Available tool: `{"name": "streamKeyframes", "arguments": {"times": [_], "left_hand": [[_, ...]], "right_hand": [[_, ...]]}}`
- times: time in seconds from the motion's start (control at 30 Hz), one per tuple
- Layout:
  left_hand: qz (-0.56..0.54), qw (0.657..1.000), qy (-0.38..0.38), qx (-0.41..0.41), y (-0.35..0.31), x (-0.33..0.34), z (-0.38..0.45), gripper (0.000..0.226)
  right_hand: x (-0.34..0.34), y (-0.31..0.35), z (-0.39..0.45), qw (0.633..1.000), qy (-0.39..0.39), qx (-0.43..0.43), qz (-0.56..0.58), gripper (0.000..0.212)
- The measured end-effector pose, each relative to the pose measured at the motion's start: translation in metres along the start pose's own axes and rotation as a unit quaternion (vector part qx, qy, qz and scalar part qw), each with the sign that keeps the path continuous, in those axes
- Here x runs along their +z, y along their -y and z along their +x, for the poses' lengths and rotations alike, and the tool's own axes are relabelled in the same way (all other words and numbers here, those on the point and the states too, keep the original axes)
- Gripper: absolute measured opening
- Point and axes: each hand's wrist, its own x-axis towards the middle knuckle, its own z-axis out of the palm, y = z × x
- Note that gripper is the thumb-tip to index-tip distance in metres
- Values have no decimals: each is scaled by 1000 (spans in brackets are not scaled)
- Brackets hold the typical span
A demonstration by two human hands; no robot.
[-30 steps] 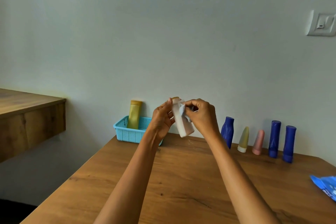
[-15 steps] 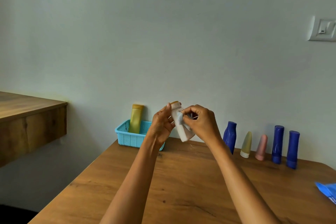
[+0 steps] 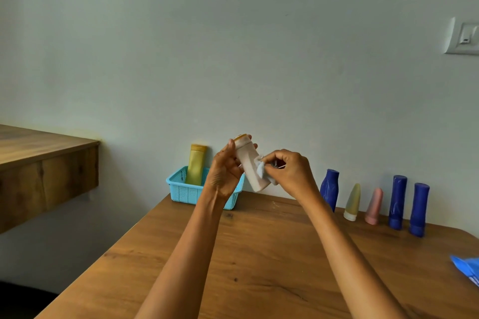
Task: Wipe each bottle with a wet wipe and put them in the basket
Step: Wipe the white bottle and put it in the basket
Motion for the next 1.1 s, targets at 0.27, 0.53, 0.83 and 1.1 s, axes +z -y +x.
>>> {"name": "streamKeyframes", "arguments": {"times": [0.27,0.53,0.83,1.1], "left_hand": [[-5,1000,-12,-19,8,17,3,37],[-49,990,-133,8,1,0,2,38],[6,991,-133,-22,5,21,2,43],[-26,990,-134,17,-5,4,2,28]], "right_hand": [[1,13,2,989,-112,-88,-26,11],[-1,3,0,998,53,6,-29,10],[12,14,-4,996,-79,-29,-43,14],[4,4,0,998,5,64,22,8]]}}
